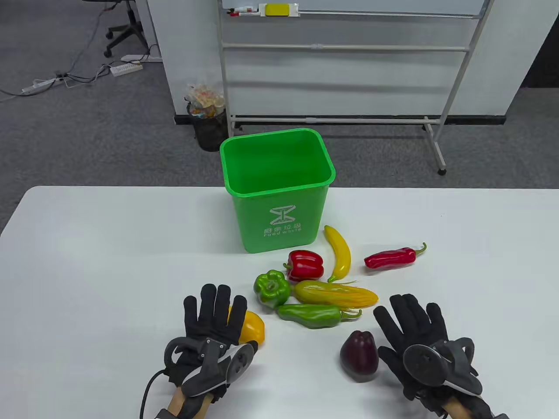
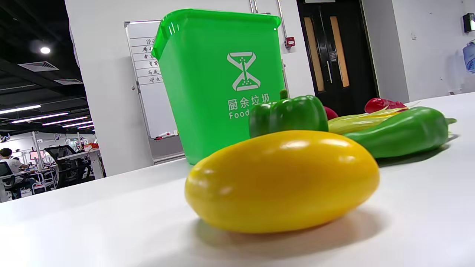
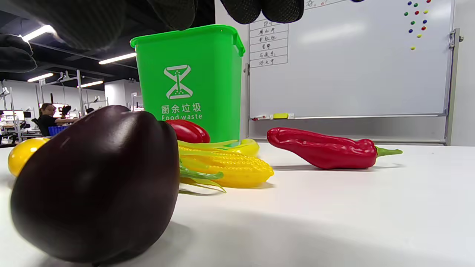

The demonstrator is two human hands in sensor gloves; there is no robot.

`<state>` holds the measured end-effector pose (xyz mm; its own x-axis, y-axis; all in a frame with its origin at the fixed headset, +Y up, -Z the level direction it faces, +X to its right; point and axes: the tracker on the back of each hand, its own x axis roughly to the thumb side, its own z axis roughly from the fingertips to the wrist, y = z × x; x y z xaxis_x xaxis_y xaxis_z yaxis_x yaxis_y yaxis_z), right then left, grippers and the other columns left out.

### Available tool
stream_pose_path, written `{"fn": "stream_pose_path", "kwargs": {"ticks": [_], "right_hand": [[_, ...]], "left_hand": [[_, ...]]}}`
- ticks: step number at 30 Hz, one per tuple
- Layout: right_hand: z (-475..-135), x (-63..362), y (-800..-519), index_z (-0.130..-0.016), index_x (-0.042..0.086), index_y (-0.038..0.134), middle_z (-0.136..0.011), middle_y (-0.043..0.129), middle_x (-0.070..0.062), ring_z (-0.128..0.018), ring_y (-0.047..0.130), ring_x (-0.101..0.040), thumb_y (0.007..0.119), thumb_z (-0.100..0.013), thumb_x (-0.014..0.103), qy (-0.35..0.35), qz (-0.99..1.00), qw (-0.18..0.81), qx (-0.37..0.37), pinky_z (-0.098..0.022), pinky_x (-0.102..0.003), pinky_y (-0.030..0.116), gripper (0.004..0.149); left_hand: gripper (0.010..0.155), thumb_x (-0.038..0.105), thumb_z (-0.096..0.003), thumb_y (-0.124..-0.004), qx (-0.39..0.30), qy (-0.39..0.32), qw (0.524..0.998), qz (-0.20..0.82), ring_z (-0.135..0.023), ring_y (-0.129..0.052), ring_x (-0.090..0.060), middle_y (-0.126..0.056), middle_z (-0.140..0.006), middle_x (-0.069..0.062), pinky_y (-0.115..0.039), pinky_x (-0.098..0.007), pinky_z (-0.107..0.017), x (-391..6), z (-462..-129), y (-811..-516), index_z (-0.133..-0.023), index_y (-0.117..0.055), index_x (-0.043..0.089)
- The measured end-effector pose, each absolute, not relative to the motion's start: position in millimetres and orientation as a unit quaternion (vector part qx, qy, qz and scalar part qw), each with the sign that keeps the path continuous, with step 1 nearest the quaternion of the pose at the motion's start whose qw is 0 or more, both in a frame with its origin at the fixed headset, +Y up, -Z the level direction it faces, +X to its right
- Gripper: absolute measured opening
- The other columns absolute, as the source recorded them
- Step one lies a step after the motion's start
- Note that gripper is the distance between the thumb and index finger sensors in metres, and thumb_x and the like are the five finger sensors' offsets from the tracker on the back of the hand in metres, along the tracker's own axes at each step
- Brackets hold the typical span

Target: Toss fruit and vegetables into food waste bin

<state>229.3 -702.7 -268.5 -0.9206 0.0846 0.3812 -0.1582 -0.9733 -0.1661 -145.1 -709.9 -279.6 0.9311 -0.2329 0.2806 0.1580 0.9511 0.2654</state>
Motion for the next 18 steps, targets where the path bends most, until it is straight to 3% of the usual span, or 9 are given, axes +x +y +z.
{"fn": "stream_pose_path", "kwargs": {"ticks": [18], "right_hand": [[-269.7, 227.6, -702.4, -0.109, 0.028, 0.032, -0.116, 0.032, -0.012, -0.111, 0.044, -0.042, 0.070, -0.041, 0.058, -0.077, 0.967, 0.129, 0.205, -0.073, -0.074, 0.039, 0.084]], "left_hand": [[0.093, 0.068, -0.0357, -0.054, 0.112, -0.150, 0.978, -0.091, -0.103, -0.011, -0.057, -0.002, -0.111, -0.024, -0.019, -0.078, -0.067, -151.4, -281.3, -711.4, -0.108, -0.024, 0.018]]}}
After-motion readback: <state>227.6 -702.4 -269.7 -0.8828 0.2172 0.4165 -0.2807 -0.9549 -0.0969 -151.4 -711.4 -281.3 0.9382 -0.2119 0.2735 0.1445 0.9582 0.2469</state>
